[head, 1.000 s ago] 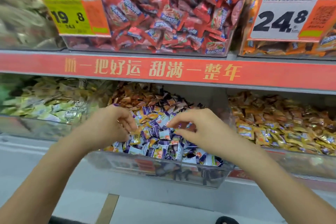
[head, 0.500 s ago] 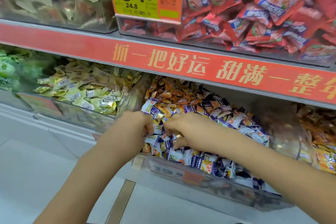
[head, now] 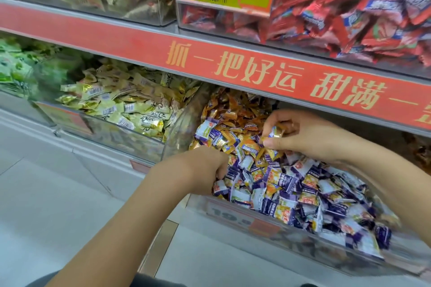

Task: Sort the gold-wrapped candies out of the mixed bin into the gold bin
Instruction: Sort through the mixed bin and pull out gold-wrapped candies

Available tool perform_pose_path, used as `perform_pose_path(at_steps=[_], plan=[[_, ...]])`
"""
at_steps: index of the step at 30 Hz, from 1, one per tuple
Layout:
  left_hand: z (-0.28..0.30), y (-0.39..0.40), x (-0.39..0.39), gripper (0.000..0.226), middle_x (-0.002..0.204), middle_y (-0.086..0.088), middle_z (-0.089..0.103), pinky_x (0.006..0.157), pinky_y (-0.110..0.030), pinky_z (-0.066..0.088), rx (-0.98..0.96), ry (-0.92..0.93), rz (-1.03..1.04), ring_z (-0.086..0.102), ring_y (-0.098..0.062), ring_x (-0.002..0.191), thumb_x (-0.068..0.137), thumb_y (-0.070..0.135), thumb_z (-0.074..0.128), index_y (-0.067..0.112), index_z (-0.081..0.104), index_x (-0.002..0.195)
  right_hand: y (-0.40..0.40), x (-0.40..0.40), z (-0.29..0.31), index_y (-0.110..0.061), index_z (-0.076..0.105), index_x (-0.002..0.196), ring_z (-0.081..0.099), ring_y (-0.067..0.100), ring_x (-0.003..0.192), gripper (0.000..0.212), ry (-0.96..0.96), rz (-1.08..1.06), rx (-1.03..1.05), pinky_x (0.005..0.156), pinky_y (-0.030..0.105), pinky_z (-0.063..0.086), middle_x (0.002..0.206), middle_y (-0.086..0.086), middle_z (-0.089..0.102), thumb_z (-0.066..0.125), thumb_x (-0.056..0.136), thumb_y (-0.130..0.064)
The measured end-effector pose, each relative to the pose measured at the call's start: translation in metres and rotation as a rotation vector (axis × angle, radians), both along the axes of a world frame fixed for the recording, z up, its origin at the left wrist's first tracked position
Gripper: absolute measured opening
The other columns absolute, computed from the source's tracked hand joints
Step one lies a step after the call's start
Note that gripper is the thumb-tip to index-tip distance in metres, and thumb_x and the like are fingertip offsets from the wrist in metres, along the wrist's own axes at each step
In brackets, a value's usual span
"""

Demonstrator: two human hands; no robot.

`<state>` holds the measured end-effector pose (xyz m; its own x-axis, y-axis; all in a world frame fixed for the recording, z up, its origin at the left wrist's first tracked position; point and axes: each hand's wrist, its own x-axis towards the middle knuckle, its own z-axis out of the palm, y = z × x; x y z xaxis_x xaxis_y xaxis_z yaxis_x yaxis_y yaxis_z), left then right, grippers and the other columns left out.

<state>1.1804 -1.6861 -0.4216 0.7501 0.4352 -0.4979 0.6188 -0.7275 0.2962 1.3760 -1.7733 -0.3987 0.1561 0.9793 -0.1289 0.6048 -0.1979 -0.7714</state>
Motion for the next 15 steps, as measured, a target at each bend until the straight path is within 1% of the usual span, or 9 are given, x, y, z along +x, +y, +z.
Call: perform_pose_path(at_steps=[1,2,4,6,8,10,12,14,15], plan=[[0.001,0.0,0.0,0.026,0.098,0.001,0.051,0.071,-0.029,0.045,-0.019,0.004,-0.007,0.055,-0.021,0.092,0.085,-0.001,0.055,0.015,0.052,0.105,-0.003,0.001,0.0,-0.035,0.066,0.083,0.055,0.012,0.065,0.011,0.046,-0.011,0.01,0.058,0.026,0.048,0.074,-0.004,0.059,0.075,0.077,-0.033],[0.002,0.001,-0.001,0.026,0.095,0.004,0.051,0.07,-0.027,0.045,-0.03,0.006,-0.013,0.053,-0.018,0.09,0.086,0.002,0.057,0.015,0.055,0.109,-0.007,0.0,0.0,-0.036,0.066,0.086,0.055,0.013,0.063,0.012,0.088,-0.017,0.007,0.054,0.022,0.048,0.068,-0.003,0.056,0.074,0.079,-0.03],[0.006,0.003,-0.003,0.027,0.082,0.015,0.048,0.061,-0.018,0.04,-0.024,-0.018,-0.016,0.048,-0.01,0.081,0.086,0.006,0.059,0.016,0.059,0.111,-0.017,-0.002,0.004,-0.034,0.067,0.095,0.056,0.01,0.062,0.015,0.15,-0.008,-0.003,0.052,0.016,0.047,0.06,-0.012,0.055,0.07,0.084,-0.024],[0.009,0.007,-0.006,0.029,0.075,0.022,0.043,0.061,-0.017,0.039,-0.008,-0.06,0.012,0.046,-0.005,0.074,0.084,0.005,0.061,0.018,0.063,0.11,-0.025,-0.004,0.006,-0.033,0.066,0.101,0.057,0.008,0.061,0.017,0.12,0.025,0.013,0.058,0.018,0.049,0.068,-0.019,0.059,0.065,0.089,-0.021],[0.011,0.01,-0.009,0.033,0.08,0.017,0.055,0.058,-0.016,0.042,-0.025,-0.085,0.045,0.05,-0.001,0.07,0.082,0.001,0.06,0.022,0.066,0.106,-0.028,-0.005,0.007,-0.034,0.064,0.105,0.06,0.008,0.058,0.019,0.044,0.027,0.025,0.067,0.031,0.053,0.093,-0.019,0.061,0.058,0.094,-0.019],[0.01,0.012,-0.011,0.033,0.093,0.005,0.066,0.053,-0.011,0.042,-0.043,-0.106,0.071,0.054,0.001,0.067,0.082,-0.002,0.059,0.024,0.065,0.102,-0.025,-0.006,0.006,-0.037,0.061,0.108,0.06,0.018,0.056,0.024,-0.083,0.062,0.008,0.065,0.041,0.054,0.105,-0.009,0.062,0.05,0.098,-0.018],[0.01,0.014,-0.012,0.031,0.097,0.001,0.068,0.048,-0.008,0.04,-0.032,-0.173,0.127,0.055,0.0,0.066,0.084,-0.003,0.058,0.025,0.061,0.097,-0.015,-0.009,0.0,-0.039,0.058,0.108,0.049,0.026,0.051,0.029,-0.231,0.102,-0.037,0.053,0.042,0.047,0.094,0.011,0.065,0.042,0.1,-0.016],[0.013,0.016,-0.014,0.028,0.095,0.001,0.066,0.048,-0.009,0.043,-0.004,-0.282,0.184,0.058,-0.003,0.068,0.085,-0.003,0.055,0.024,0.059,0.093,-0.004,-0.014,-0.008,-0.032,0.057,0.115,0.042,0.017,0.05,0.03,-0.337,0.089,-0.087,0.047,0.037,0.037,0.084,0.007,0.058,0.035,0.101,-0.017],[0.013,0.016,-0.014,0.028,0.094,0.002,0.065,0.055,-0.014,0.049,0.011,-0.341,0.208,0.06,-0.007,0.073,0.086,-0.002,0.053,0.025,0.059,0.09,0.001,-0.018,-0.011,-0.028,0.055,0.12,0.043,0.015,0.052,0.03,-0.406,0.086,-0.103,0.048,0.033,0.036,0.086,0.002,0.052,0.033,0.102,-0.019]])
